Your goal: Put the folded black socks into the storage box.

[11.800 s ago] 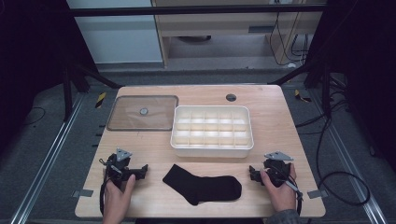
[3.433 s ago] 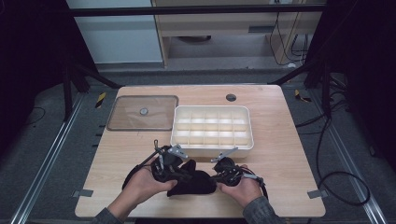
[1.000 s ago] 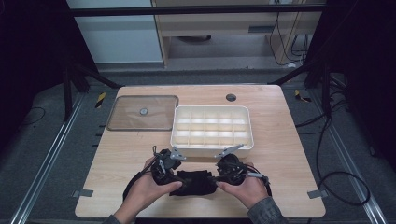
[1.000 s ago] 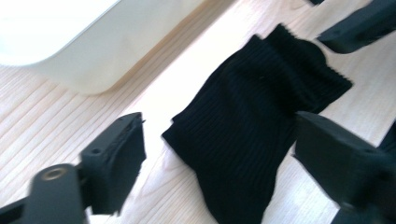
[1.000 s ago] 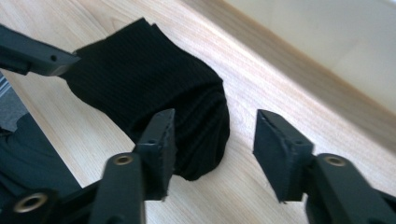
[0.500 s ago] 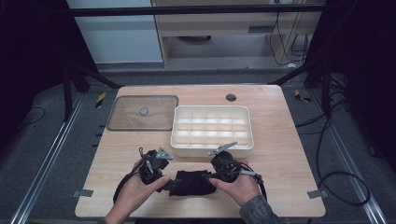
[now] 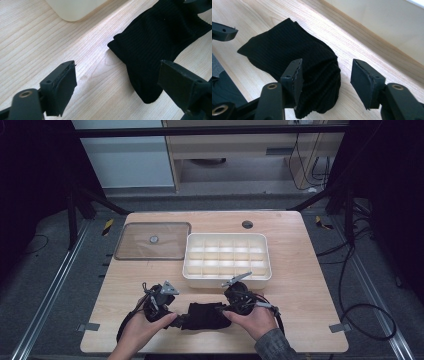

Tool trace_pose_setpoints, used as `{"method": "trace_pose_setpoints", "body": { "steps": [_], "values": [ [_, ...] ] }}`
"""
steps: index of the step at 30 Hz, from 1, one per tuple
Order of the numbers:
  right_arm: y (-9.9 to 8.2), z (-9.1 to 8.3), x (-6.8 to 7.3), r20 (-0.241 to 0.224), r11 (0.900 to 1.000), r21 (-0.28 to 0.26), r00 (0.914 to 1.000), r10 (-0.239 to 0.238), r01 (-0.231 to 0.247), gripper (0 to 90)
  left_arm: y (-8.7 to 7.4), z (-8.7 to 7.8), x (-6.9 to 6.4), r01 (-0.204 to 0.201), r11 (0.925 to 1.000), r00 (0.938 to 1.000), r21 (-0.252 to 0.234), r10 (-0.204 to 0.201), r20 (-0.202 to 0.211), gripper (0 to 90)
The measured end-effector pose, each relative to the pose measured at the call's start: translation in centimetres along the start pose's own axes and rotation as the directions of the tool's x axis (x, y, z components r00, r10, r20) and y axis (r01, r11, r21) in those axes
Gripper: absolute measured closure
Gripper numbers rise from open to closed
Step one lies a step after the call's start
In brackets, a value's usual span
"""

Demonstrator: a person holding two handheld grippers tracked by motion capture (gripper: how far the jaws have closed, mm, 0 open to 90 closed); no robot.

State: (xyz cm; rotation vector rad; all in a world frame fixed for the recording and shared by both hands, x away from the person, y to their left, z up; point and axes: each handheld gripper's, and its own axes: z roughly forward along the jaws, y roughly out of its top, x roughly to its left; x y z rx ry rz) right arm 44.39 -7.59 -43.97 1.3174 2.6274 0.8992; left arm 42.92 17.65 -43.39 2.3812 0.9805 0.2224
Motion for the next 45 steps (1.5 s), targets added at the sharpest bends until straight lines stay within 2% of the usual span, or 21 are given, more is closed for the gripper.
{"method": "trace_pose_setpoints", "body": {
  "steps": [2, 10, 12, 20, 26, 30, 35, 43, 45],
  "values": [
    [0.1, 0.3, 0.0, 0.009, 1.0000, 0.007, 0.9999, -0.006, 0.006, 45.0, 0.0, 0.0, -0.1, 0.008, 1.0000, 1.0000, 0.001, -0.008, -0.001, 17.8],
    [0.3, 1.4, -0.1, 0.031, 0.9998, 0.021, 0.9995, 0.002, -0.003, 46.8, -0.1, 0.4, -0.3, -0.005, 0.9999, 1.0000, 0.011, 0.005, 0.007, 26.2],
    [0.4, 1.5, -0.1, 0.032, 0.9996, 0.021, 0.9993, 0.018, -0.019, 46.7, -0.1, 0.5, -0.4, -0.005, 0.9999, 0.9999, 0.016, 0.005, 0.011, 26.7],
    [0.5, 1.8, -0.4, 0.038, 0.9994, 0.024, 0.9990, 0.023, -0.024, 45.9, -0.5, 0.9, -0.5, -0.010, 0.9997, 0.9998, 0.023, 0.010, 0.019, 28.3],
    [0.9, 1.7, 0.1, 0.023, 0.9997, -0.001, 0.9994, 0.025, -0.025, 45.0, -0.4, 0.8, -0.7, -0.015, 0.9995, 0.9997, 0.026, 0.015, 0.022, 29.5],
    [1.2, 1.9, -0.1, 0.029, 0.9994, -0.012, 0.9990, 0.034, -0.033, 45.0, -0.5, 0.9, -0.8, -0.022, 0.9995, 0.9995, 0.025, 0.021, 0.023, 29.5],
    [0.6, 2.6, -0.2, 0.057, 0.9990, 0.044, 0.9983, 0.006, -0.009, 47.4, -0.9, 1.0, -0.8, -0.021, 0.9990, 0.9996, 0.039, 0.021, 0.019, 30.5],
    [-0.8, 2.4, -0.1, 0.045, 0.9976, 0.069, 0.9990, -0.007, 0.004, 47.8, -1.1, 1.7, -0.9, -0.013, 0.9988, 0.9996, 0.048, 0.012, 0.026, 34.6],
    [-0.9, 2.4, -0.1, 0.044, 0.9969, 0.078, 0.9990, -0.007, 0.003, 47.5, -1.1, 1.7, -1.1, -0.022, 0.9986, 0.9993, 0.048, 0.020, 0.031, 35.1]
  ]
}}
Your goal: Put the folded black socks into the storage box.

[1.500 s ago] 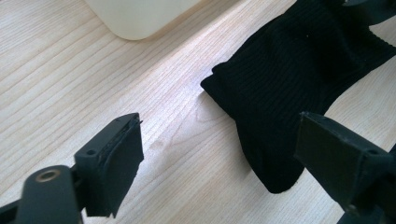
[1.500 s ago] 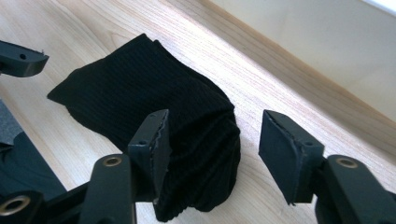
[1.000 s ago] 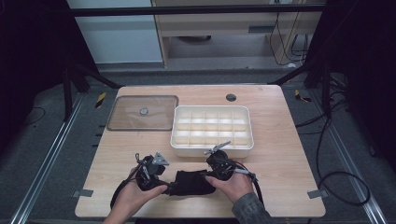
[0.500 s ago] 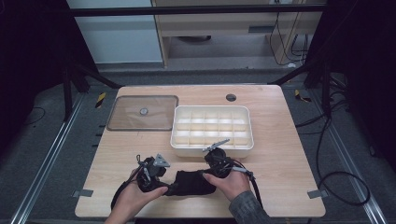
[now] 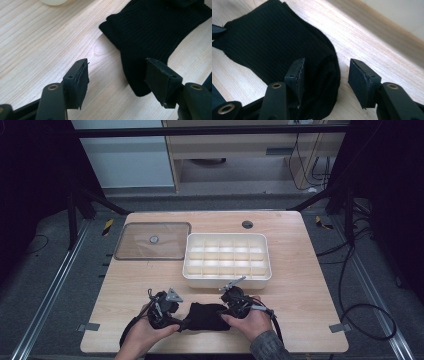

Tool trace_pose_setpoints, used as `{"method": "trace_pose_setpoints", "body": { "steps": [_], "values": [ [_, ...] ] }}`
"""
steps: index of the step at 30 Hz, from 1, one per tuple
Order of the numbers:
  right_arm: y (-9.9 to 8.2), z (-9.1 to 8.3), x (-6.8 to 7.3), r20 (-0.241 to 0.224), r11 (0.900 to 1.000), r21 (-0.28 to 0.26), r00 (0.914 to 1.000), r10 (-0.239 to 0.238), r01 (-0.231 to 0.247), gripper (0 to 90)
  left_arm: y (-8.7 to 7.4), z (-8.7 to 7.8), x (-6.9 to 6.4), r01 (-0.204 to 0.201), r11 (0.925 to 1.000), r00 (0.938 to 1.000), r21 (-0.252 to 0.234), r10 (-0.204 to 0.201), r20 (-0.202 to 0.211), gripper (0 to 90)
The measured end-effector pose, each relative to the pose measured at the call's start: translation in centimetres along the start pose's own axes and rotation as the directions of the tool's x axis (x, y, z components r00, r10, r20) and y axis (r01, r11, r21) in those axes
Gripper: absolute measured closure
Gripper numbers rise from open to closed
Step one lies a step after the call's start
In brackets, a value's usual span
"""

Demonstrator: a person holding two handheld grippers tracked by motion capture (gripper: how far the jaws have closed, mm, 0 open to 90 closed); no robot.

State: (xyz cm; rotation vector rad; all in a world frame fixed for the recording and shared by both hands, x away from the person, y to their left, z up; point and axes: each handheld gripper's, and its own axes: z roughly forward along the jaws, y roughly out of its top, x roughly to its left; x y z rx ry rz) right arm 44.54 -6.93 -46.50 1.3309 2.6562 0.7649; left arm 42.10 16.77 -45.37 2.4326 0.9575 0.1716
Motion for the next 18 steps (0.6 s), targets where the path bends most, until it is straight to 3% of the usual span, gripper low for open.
{"method": "trace_pose_setpoints", "body": {
  "steps": [6, 13, 18],
  "values": [
    [-0.1, 0.2, 0.2, -0.009, 0.9998, 0.012, 0.9999, -0.013, 0.013, 46.8, 0.3, -0.2, -0.5, -0.008, 0.9999, 0.9999, -0.013, 0.008, 0.015, 35.0],
    [0.1, -1.8, 0.2, -0.016, 0.9992, -0.036, 0.9997, -0.019, 0.019, 46.6, 0.0, -0.6, -0.8, -0.019, 0.9997, 0.9996, -0.015, 0.020, 0.020, 35.4],
    [0.1, -2.5, -0.2, -0.019, 0.9992, -0.040, 0.9998, -0.008, 0.007, 52.9, -0.4, -0.6, -0.8, -0.021, 0.9997, 0.9995, -0.015, 0.021, 0.022, 37.5]
  ]
}}
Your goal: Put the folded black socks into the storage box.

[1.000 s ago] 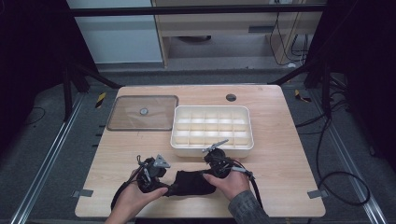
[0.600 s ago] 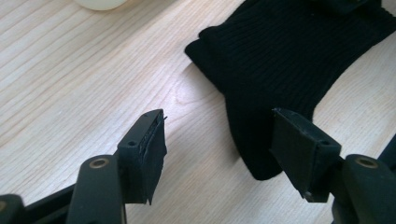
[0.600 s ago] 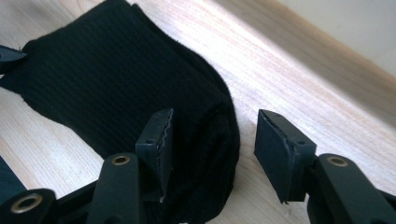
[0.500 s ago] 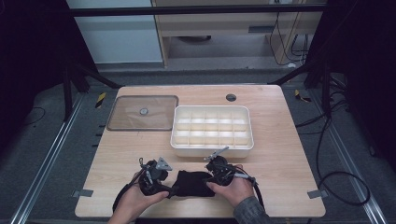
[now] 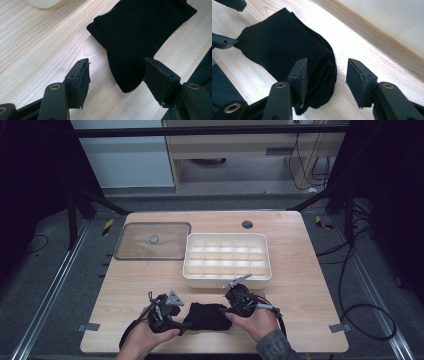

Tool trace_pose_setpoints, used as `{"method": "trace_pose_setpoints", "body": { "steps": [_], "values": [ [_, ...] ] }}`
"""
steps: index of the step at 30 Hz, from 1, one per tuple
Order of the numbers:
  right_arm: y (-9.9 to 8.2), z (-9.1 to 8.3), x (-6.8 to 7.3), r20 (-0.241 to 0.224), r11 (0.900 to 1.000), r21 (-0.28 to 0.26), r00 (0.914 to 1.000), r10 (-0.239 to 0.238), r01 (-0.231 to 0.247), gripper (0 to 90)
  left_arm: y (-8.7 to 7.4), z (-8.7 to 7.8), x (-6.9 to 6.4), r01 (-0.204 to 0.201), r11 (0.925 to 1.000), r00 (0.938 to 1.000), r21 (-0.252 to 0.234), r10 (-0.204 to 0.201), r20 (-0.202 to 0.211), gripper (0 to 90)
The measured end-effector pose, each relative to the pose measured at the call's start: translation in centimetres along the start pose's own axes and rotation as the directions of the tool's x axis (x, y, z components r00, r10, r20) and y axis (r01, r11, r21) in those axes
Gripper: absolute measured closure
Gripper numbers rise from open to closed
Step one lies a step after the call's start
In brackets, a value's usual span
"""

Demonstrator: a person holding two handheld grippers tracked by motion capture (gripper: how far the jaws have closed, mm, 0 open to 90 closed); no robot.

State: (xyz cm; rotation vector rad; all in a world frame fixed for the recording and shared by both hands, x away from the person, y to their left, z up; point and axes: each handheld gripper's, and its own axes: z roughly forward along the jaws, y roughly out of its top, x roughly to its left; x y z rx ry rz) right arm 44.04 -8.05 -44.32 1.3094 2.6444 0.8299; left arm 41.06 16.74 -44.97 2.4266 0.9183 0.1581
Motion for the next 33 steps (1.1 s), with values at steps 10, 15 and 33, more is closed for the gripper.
{"method": "trace_pose_setpoints", "body": {
  "steps": [10, 15, 33],
  "values": [
    [-0.9, 1.0, -0.2, -0.029, 0.9987, 0.047, 0.9994, -0.017, 0.018, 65.9, -0.1, 1.0, -0.1, 0.001, 0.9998, 0.9991, 0.018, -0.002, 0.043, 44.3],
    [-1.0, 1.2, 0.0, -0.046, 0.9980, 0.052, 0.9985, -0.032, 0.034, 77.2, -0.1, 1.3, 0.1, 0.008, 0.9995, 0.9977, 0.031, -0.010, 0.067, 53.2],
    [-1.0, 0.2, 0.0, -0.046, 0.9989, 0.037, 0.9986, -0.026, 0.028, 63.5, -0.1, 1.9, 1.0, -0.013, 0.9986, 0.9958, 0.051, 0.009, 0.092, 81.9]
  ]
}}
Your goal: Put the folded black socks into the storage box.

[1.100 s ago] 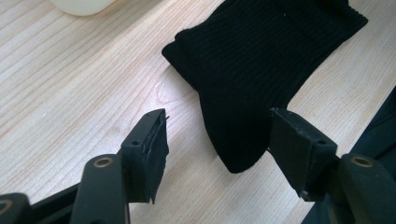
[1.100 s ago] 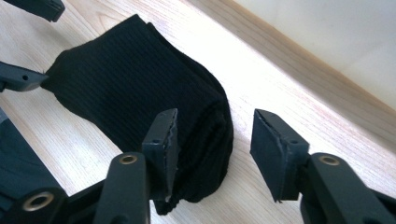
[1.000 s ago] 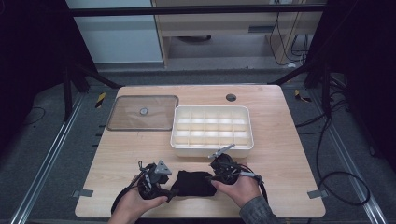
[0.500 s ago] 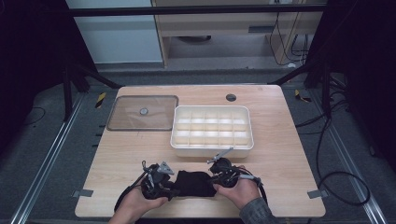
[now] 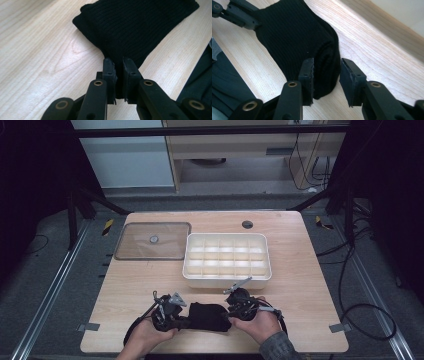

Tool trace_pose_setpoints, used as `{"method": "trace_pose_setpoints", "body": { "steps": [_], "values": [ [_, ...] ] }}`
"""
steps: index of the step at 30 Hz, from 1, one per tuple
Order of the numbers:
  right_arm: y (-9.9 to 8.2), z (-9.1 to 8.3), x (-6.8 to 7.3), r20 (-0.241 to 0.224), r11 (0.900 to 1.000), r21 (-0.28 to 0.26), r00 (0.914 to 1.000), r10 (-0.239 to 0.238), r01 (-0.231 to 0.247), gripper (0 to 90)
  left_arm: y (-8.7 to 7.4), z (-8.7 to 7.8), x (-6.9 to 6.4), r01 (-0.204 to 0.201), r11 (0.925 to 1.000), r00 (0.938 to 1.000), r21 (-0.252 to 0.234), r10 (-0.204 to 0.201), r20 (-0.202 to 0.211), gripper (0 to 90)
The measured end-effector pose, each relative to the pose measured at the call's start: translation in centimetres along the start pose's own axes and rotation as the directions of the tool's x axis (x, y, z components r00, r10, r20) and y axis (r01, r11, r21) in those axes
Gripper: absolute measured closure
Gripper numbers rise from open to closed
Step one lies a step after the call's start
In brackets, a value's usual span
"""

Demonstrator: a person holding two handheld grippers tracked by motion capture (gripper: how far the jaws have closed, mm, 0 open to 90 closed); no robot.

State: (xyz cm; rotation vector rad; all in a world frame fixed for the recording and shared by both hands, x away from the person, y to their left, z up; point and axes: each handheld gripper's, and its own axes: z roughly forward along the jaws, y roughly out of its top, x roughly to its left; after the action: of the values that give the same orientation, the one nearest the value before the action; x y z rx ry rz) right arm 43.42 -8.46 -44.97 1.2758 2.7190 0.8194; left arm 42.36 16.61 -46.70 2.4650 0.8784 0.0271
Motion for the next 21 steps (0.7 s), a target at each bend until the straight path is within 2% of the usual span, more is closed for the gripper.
{"method": "trace_pose_setpoints", "body": {
  "steps": [3, 8, 13, 16, 19, 21],
  "values": [
    [-0.1, 0.1, -0.1, -0.003, 1.0000, 0.006, 1.0000, 0.005, -0.005, 61.9, 0.0, -0.2, 0.2, -0.002, 1.0000, 1.0000, 0.000, 0.002, -0.004, 82.2],
    [-0.3, 0.7, 0.2, -0.018, 0.9997, 0.023, 0.9998, -0.012, 0.013, 64.7, -0.1, -0.5, 0.5, -0.007, 1.0000, 0.9999, 0.001, 0.007, -0.014, 82.3],
    [-0.3, 1.1, 0.2, -0.036, 0.9993, 0.026, 0.9990, -0.026, 0.027, 76.6, -0.1, -0.6, 0.7, -0.015, 0.9998, 0.9997, 0.010, 0.015, -0.017, 82.5],
    [-0.1, 1.4, 0.4, -0.043, 0.9993, 0.026, 0.9987, -0.027, 0.028, 80.6, -0.1, -0.8, 0.8, -0.018, 0.9998, 0.9996, 0.012, 0.018, -0.021, 82.6],
    [-0.1, 1.3, 0.6, -0.047, 0.9987, 0.031, 0.9981, -0.039, 0.040, 79.8, -0.2, -1.0, 1.1, -0.018, 0.9997, 0.9996, 0.013, 0.019, -0.021, 82.7],
    [0.0, 0.9, 0.6, -0.049, 0.9994, 0.018, 0.9984, -0.028, 0.029, 74.1, -0.3, -0.9, 1.2, -0.017, 0.9997, 0.9996, 0.019, 0.017, -0.021, 82.6]
  ]
}}
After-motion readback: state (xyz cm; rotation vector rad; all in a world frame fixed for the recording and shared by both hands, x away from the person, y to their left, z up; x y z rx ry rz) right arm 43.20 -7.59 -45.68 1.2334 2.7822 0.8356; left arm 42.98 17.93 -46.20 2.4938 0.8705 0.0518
